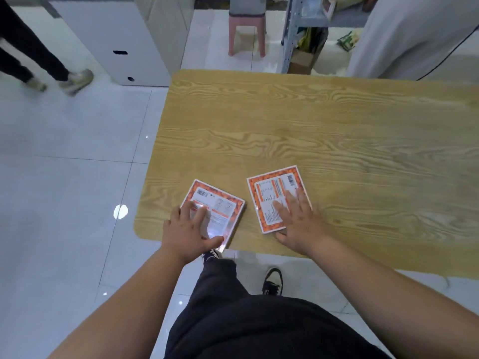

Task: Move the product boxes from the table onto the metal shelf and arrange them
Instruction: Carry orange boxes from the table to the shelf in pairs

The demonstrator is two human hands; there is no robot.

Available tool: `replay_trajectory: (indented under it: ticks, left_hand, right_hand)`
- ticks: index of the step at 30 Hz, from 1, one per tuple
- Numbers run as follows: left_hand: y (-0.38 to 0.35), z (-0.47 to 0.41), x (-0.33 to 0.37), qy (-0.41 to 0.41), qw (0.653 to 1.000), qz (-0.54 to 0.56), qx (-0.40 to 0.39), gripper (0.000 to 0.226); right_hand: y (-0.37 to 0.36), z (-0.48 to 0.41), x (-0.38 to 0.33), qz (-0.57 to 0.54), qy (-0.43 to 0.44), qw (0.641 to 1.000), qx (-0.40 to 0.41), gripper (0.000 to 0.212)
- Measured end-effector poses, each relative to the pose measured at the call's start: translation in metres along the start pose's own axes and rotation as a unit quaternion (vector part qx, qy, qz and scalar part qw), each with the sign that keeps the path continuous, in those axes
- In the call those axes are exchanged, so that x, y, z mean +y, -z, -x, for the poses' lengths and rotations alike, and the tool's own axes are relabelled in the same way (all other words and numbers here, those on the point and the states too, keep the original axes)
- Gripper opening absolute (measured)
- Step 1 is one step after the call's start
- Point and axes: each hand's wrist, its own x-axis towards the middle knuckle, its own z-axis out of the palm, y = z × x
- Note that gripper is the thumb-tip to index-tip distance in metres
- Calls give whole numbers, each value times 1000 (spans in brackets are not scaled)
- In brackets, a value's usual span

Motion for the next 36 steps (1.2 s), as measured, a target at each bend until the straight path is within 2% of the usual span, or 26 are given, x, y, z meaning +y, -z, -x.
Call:
replay_trajectory:
  ticks: [3,6,8,11,14,18,20,22,25,28,30,31,33,34,36]
  left_hand:
    - [-21,40,26,-23,999,39,30,101]
    - [-42,67,47,-36,997,63,12,110]
    - [-52,75,56,-54,998,29,21,119]
    - [-62,74,63,-102,992,-22,74,122]
    - [-72,67,65,-127,977,-26,171,104]
    - [-71,70,77,-140,959,-71,238,89]
    - [-69,71,74,-127,965,-42,224,90]
    - [-61,72,68,-113,979,38,167,92]
    - [-21,83,64,-66,975,184,104,70]
    - [21,100,57,40,930,340,132,38]
    - [36,113,44,100,875,444,166,32]
    - [39,119,35,130,844,488,182,31]
    - [38,131,13,186,778,562,209,28]
    - [37,137,-1,209,750,588,222,28]
    - [35,152,-28,253,706,616,241,29]
  right_hand:
    - [-19,23,13,31,16,999,-17,112]
    - [-33,42,20,40,18,999,-25,113]
    - [-41,53,24,42,13,999,-18,112]
    - [-58,62,29,21,23,999,34,102]
    - [-64,64,24,13,27,997,66,83]
    - [-71,57,15,9,8,992,122,75]
    - [-73,56,16,-4,17,991,135,68]
    - [-72,60,21,-16,46,985,168,53]
    - [-55,66,26,-64,80,972,210,54]
    - [-24,69,20,-204,100,940,253,58]
    - [8,68,2,-337,94,911,216,60]
    - [24,66,-10,-389,87,897,191,55]
    - [47,58,-37,-472,76,866,151,27]
    - [55,53,-52,-506,67,851,126,19]
    - [65,41,-85,-557,55,824,81,22]
